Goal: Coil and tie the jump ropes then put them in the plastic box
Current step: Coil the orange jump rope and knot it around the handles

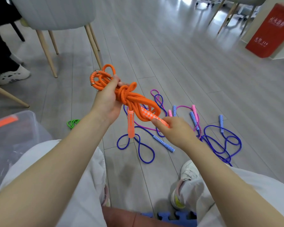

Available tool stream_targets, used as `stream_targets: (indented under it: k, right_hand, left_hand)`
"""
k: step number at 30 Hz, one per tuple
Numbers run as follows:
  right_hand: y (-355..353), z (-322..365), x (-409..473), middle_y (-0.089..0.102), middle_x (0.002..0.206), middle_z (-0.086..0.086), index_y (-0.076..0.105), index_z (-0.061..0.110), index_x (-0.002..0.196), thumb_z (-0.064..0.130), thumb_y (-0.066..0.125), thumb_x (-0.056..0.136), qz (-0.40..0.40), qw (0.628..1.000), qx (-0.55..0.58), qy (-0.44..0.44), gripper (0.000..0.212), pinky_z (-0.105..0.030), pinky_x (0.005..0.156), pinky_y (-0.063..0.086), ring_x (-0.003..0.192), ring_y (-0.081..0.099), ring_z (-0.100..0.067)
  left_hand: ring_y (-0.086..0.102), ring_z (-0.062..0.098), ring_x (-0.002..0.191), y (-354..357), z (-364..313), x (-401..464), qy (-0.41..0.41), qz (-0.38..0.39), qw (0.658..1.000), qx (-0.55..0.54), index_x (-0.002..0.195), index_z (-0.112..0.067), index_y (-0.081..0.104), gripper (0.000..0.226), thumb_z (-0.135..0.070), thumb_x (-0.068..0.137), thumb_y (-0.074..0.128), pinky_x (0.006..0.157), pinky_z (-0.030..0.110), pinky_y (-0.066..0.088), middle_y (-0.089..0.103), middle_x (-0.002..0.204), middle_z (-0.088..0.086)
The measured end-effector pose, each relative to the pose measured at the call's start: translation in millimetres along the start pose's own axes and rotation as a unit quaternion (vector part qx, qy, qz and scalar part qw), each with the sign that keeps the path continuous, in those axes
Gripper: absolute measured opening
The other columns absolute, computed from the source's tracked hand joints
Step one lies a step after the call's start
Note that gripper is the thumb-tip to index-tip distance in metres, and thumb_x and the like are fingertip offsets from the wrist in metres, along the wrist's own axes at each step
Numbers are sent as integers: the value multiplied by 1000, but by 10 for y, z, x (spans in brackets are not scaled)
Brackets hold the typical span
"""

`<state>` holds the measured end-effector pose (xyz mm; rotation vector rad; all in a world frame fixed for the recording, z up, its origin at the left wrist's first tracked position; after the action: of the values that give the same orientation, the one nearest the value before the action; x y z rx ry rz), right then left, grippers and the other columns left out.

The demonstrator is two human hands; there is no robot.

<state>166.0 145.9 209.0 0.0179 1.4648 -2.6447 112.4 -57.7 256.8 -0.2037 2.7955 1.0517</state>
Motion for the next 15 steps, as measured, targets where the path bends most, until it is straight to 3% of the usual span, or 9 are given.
stream_targets:
  k: [3,6,8,11,15]
  right_hand:
    - [9,-38,30,47,54,1,65,12,78,77,34,85,5,1000,1,9,72,-34,53,38,52,45,-15]
    - [-1,-70,46,42,53,2,63,9,76,71,38,88,8,1000,-4,13,68,-30,51,33,51,40,-15]
    - [-1,-89,47,41,53,2,62,10,75,69,40,89,9,1000,-10,16,65,-28,50,30,51,40,-15]
    - [-35,-169,72,42,53,3,53,18,64,66,45,90,13,999,-15,32,55,-28,50,29,54,43,-17]
    - [-99,-346,77,38,52,2,43,20,60,71,37,89,22,998,-21,60,59,-29,51,30,51,39,-17]
  left_hand:
    - [58,18,69,-75,-45,27,11,-29,999,-32,75,-16,47,29,-24,103,43,63,30,57,46,52,-7]
    - [51,12,56,-185,-108,70,21,-62,996,-60,73,-16,44,31,-22,103,44,69,31,58,45,49,-5]
    - [51,10,53,-260,-174,70,40,-82,995,-48,74,-16,45,29,-22,102,46,74,33,56,46,51,-5]
    - [54,11,59,-310,-300,27,82,-99,992,-11,72,-16,46,30,-21,102,48,68,33,55,46,52,-4]
    - [50,8,53,-402,-422,64,100,-112,989,-15,73,-17,43,31,-22,103,45,72,40,55,43,49,-6]
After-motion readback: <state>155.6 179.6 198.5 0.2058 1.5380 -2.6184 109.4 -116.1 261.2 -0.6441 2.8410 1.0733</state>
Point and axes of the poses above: each hand's wrist, its own x-axis towards the middle knuckle, its own y-axis out of the palm, z = x × y, the point moved 7 cm from there along x, towards the middle knuckle
